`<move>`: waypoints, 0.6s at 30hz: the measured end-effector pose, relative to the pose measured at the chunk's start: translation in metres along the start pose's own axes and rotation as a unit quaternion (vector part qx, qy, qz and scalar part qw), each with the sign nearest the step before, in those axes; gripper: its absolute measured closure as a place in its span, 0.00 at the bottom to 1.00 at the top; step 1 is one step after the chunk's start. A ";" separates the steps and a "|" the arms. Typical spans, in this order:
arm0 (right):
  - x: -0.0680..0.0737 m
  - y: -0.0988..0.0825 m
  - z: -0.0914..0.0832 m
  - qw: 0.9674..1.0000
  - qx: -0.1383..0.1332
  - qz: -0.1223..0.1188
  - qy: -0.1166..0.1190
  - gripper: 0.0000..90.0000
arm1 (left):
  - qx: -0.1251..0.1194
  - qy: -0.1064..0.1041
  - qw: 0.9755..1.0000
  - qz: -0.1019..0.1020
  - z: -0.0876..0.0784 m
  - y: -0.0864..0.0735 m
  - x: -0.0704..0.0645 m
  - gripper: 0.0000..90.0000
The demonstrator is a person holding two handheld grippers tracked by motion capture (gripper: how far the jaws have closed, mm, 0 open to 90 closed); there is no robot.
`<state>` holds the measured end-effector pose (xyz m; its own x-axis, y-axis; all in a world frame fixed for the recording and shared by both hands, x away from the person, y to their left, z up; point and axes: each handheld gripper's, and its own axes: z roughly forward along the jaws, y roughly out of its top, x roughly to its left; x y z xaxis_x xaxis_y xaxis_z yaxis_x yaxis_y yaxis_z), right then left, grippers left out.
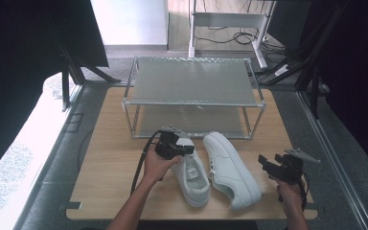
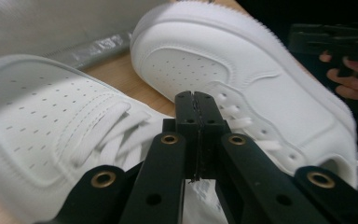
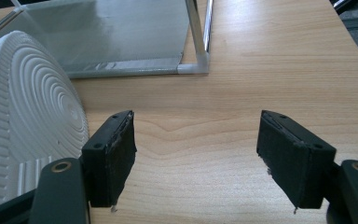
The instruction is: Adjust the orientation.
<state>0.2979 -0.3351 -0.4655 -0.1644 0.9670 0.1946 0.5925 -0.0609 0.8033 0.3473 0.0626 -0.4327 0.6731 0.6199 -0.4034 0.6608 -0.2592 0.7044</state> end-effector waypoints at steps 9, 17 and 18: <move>0.001 -0.001 0.001 1.000 0.002 0.001 -0.005 0.31 | -0.016 -0.017 0.999 0.023 -0.031 -0.027 -0.028 1.00; 0.005 -0.003 0.005 1.000 0.012 -0.009 -0.003 0.31 | 0.030 -0.014 0.999 0.036 -0.002 -0.048 -0.040 1.00; 0.005 -0.004 0.005 1.000 0.014 -0.010 -0.003 0.31 | 0.031 -0.013 0.999 0.038 -0.001 -0.050 -0.041 1.00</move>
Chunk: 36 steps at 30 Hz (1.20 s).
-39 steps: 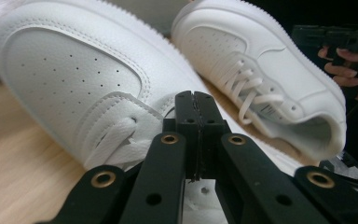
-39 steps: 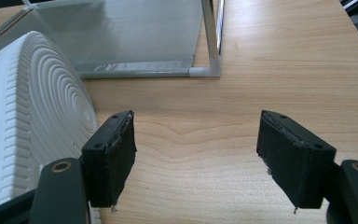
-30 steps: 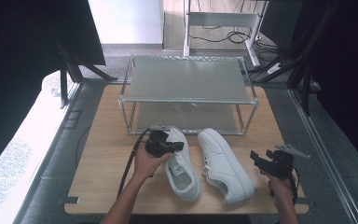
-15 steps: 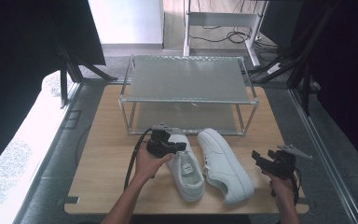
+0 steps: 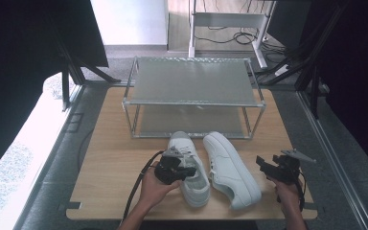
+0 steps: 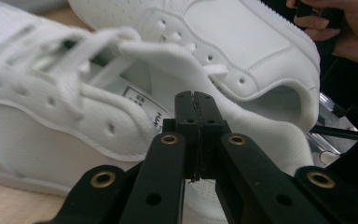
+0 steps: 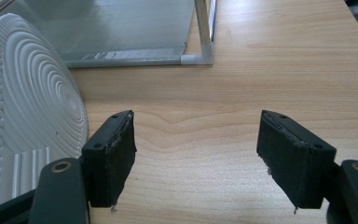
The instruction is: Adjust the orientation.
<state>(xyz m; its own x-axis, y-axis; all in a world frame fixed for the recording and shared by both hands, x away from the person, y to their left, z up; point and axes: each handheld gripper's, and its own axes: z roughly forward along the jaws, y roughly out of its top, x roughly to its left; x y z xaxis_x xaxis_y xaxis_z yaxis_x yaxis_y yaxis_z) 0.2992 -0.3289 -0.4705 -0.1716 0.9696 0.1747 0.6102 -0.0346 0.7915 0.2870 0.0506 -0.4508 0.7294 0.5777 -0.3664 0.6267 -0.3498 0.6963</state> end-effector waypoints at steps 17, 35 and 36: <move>-0.001 -0.001 0.001 1.000 0.007 -0.001 0.000 0.31 | 0.008 0.017 1.000 0.012 -0.006 -0.007 0.000 1.00; -0.001 -0.001 0.002 1.000 0.010 -0.005 0.001 0.31 | 0.002 0.040 0.999 -0.011 -0.039 -0.027 0.025 0.98; -0.001 -0.001 0.002 1.000 0.009 -0.005 0.001 0.31 | 0.001 0.039 0.999 -0.009 -0.039 -0.027 0.024 0.95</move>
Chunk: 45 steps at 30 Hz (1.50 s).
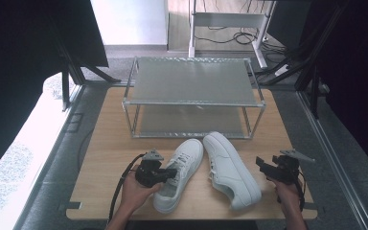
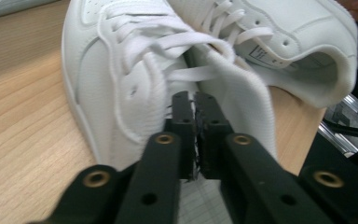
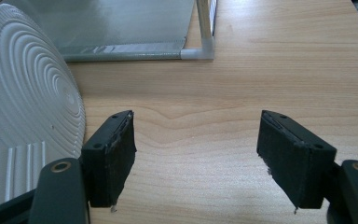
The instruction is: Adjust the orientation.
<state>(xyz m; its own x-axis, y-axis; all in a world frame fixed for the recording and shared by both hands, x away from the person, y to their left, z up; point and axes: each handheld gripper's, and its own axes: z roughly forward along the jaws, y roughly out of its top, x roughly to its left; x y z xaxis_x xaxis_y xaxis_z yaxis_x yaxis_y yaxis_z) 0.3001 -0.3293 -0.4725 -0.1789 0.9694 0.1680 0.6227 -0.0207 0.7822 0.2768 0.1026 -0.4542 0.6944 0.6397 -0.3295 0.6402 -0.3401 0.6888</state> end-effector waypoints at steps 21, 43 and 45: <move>0.013 0.007 -0.012 0.997 -0.042 -0.044 0.047 0.42 | -0.144 0.062 0.988 0.010 -0.060 0.000 0.027 0.44; 0.069 0.021 -0.032 0.975 -0.032 -0.153 0.156 0.97 | -0.123 0.073 0.989 -0.033 -0.051 -0.007 0.041 0.42; 0.076 0.020 -0.031 0.972 -0.028 -0.163 0.166 0.98 | -0.119 0.073 0.989 -0.042 -0.051 -0.008 0.041 0.43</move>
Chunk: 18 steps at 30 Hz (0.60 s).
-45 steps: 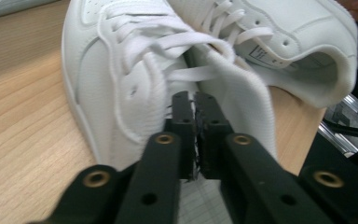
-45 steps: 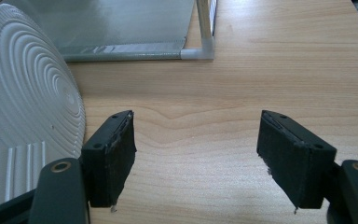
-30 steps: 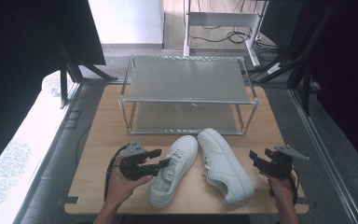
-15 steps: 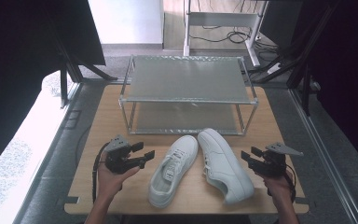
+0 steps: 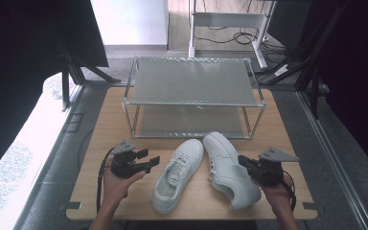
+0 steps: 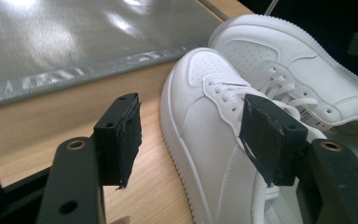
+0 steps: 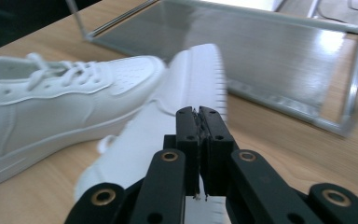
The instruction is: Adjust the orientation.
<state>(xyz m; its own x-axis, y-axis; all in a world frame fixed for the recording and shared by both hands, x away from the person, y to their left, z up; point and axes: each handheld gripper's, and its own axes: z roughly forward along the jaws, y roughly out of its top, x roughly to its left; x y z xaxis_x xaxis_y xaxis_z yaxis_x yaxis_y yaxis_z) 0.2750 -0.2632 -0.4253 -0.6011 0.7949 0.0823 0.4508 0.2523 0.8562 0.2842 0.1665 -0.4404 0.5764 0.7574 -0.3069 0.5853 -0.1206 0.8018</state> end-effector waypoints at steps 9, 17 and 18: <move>0.023 -0.003 0.018 0.998 0.041 -0.038 0.022 1.00 | 0.006 -0.002 1.000 -0.013 0.000 0.000 0.002 0.43; 0.026 -0.006 0.026 0.997 0.052 -0.046 0.016 1.00 | 0.008 -0.006 1.000 -0.017 -0.001 0.000 0.003 0.43; 0.026 -0.006 0.026 0.997 0.052 -0.046 0.016 1.00 | 0.008 -0.006 1.000 -0.017 -0.001 0.000 0.003 0.43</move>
<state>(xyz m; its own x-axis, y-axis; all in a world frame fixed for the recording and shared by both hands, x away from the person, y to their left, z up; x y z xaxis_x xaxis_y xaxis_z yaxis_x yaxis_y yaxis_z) 0.2737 -0.2294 -0.4420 -0.6629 0.7483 0.0230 0.4575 0.3805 0.8037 0.2850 0.1692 -0.4410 0.5621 0.7538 -0.3403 0.6146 -0.1054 0.7818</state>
